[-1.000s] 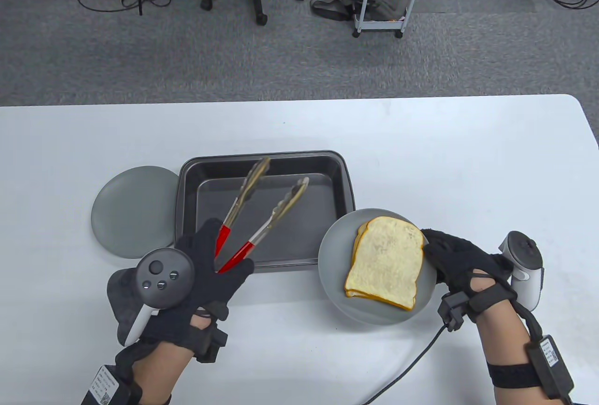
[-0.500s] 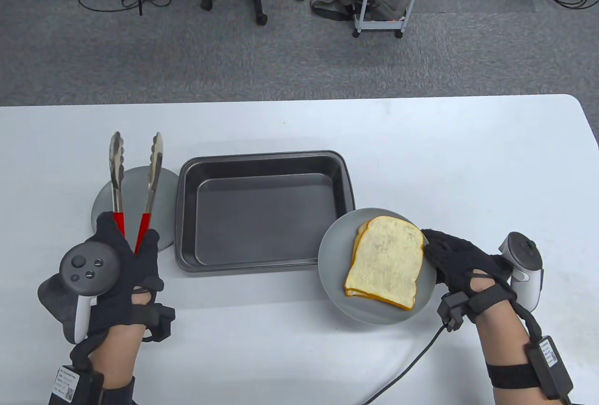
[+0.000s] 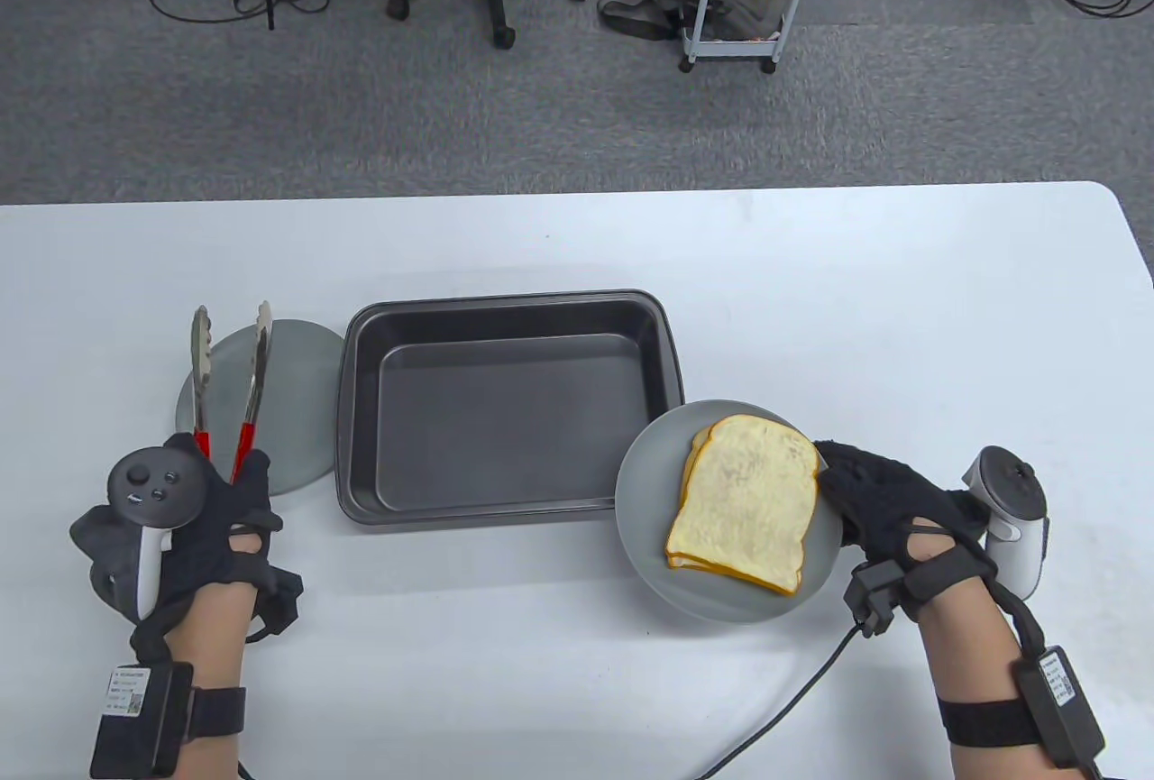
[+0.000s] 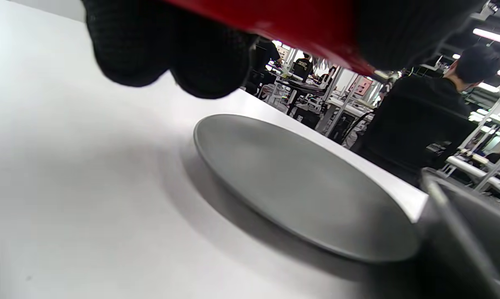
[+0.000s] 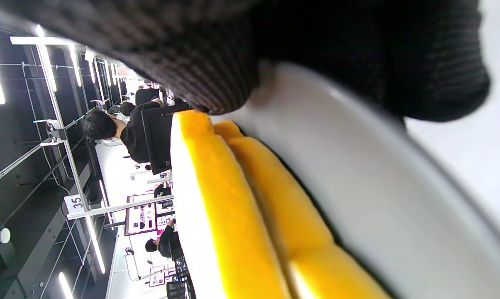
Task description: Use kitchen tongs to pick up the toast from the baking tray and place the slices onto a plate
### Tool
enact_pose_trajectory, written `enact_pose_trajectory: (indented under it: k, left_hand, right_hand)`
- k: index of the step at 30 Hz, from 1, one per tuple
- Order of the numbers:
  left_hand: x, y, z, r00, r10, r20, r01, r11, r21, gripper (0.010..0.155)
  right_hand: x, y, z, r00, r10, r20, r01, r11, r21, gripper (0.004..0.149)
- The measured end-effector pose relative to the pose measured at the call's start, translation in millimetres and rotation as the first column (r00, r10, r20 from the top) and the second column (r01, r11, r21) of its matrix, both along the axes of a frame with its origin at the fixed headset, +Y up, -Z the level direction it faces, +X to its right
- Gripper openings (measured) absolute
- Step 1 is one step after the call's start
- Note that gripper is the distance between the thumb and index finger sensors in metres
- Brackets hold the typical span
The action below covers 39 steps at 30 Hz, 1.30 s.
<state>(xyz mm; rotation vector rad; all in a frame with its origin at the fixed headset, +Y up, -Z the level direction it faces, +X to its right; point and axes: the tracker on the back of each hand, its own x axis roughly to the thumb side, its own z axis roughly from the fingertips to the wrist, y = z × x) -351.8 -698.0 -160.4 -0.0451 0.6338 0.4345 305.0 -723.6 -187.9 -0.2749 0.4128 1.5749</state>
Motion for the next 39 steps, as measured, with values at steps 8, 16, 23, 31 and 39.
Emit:
enact_pose_trajectory:
  k: [8,16,23,31,39]
  left_hand:
    - [0.4,-18.0,-22.8,0.991,-0.136,0.002,0.135,0.988,-0.073,0.08]
    - [1.2,-28.6,-36.1,0.972,-0.236,0.006,0.235,0.965,-0.116,0.079]
    - [4.5,-32.3,-41.3,0.951,-0.307,0.04,0.309,0.934,-0.18,0.08]
    - [5.3,-28.6,-39.6,0.959,-0.279,0.051,0.283,0.937,-0.206,0.087]
    - [17.2,2.7,-23.7,0.962,-0.252,0.108,0.261,0.962,-0.079,0.088]
  right_hand:
    - [2.2,1.1,-0.1,1.0,-0.001,0.006,0.001,1.0,0.003,0.049]
    - [5.8,0.6,-0.9,1.0,0.001,0.022,0.0,1.0,-0.002,0.049]
    - [7.5,2.3,-1.1,1.0,-0.008,0.024,0.008,1.0,0.004,0.049]
    - [7.4,1.6,-1.3,1.0,0.003,0.018,-0.003,1.0,0.002,0.049]
    - [7.5,1.9,-1.0,1.0,0.001,0.018,-0.001,1.0,0.008,0.049]
